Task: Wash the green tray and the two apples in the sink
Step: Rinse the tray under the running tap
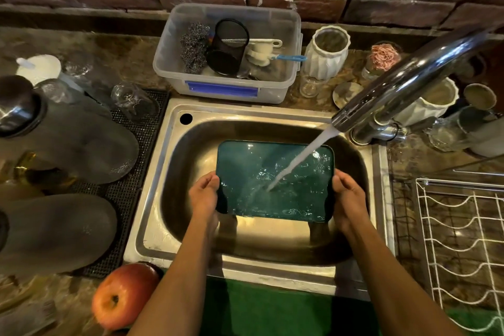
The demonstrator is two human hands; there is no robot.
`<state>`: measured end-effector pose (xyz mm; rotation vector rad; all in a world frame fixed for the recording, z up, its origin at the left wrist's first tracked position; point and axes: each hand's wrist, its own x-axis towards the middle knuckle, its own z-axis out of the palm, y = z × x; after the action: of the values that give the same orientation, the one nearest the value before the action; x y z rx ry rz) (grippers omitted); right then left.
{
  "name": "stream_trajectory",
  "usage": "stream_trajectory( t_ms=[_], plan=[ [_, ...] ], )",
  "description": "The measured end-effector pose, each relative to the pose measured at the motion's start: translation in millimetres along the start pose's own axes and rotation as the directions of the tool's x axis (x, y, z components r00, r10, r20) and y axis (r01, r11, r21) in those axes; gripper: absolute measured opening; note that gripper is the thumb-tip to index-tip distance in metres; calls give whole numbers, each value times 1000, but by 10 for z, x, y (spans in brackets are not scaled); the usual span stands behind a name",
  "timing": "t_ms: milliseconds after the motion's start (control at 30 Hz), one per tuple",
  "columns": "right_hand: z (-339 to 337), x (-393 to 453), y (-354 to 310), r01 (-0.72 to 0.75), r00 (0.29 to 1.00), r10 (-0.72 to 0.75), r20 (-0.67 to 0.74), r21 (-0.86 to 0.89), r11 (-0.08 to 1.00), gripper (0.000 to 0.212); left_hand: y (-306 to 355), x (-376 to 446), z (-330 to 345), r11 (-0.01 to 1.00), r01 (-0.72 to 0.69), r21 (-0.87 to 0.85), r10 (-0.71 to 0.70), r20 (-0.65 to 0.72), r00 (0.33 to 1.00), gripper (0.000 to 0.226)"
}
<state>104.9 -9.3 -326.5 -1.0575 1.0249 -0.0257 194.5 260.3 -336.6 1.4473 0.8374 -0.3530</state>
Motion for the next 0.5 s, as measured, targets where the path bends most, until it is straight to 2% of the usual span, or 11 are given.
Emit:
stream_trajectory(
  t_ms=[233, 500],
  plan=[
    [-12, 29, -195, 68, 992, -59, 108, -81, 994, 26, -12, 28, -37, 997, 51, -53, -49, 28, 998, 26],
    [69, 105, -311, 43, 994, -30, 104, -120, 992, 24, -3, 35, -58, 983, 167, -77, -165, 39, 986, 12]
  ],
)
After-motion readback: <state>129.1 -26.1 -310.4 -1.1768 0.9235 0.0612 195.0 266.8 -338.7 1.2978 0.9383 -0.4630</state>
